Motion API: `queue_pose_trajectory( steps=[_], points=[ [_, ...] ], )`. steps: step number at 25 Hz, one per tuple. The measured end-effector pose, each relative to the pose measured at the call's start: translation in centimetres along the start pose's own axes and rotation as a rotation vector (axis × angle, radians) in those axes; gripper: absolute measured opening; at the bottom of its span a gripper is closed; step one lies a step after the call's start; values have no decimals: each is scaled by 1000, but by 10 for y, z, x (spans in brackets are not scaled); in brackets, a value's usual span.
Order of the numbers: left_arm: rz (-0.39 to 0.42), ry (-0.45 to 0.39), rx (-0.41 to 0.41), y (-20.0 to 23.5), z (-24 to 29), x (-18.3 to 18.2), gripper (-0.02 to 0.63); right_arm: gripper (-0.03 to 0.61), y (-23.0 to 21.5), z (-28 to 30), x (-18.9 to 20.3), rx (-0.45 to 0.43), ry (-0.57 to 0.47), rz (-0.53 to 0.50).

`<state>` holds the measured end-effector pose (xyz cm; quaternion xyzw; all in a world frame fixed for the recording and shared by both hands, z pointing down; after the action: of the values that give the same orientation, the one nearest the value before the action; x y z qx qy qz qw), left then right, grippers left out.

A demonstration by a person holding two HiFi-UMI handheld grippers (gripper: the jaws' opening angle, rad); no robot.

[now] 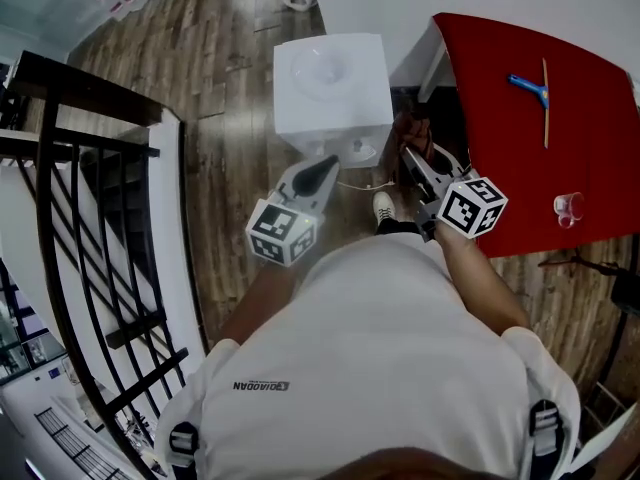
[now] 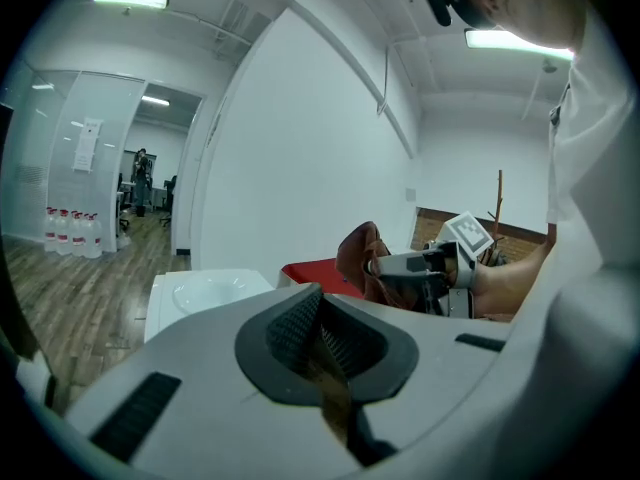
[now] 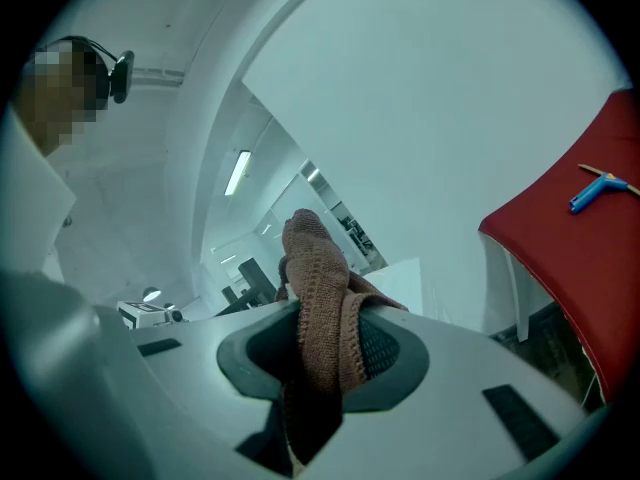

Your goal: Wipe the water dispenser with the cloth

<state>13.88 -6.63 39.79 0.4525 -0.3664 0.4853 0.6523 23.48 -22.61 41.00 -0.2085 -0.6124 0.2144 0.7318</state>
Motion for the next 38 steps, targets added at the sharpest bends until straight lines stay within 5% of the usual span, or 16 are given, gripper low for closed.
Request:
queue_pose_trajectory(
  steps=[5, 12, 24, 31, 38],
  points=[
    [20, 41, -23, 16, 57, -17, -3, 86, -57, 20, -25, -6, -1, 45],
    [-2, 213, -1, 27, 125, -14, -3, 86, -119, 52, -35, -43, 31, 100],
    [27, 215, -50, 45, 150, -22, -3, 86, -183, 123, -23, -27, 38, 184],
    [-44, 212, -90, 61, 143, -25, -3, 86, -246, 205, -23, -1, 96, 233],
    [-48, 221, -126, 73, 140, -22, -3, 86, -251, 241, -28, -47, 120, 219]
  ],
)
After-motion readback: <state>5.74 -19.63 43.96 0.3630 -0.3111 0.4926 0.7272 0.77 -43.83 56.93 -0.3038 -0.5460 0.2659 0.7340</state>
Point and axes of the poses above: the fingertips, and each gripper's own axes: z forward along the fingers, y to its left, x out of its underside, the point moved 4 cm from there along -z, backward along the fingers, and after that the axes turned 2 degrees about -z, right-handed, at the moved point
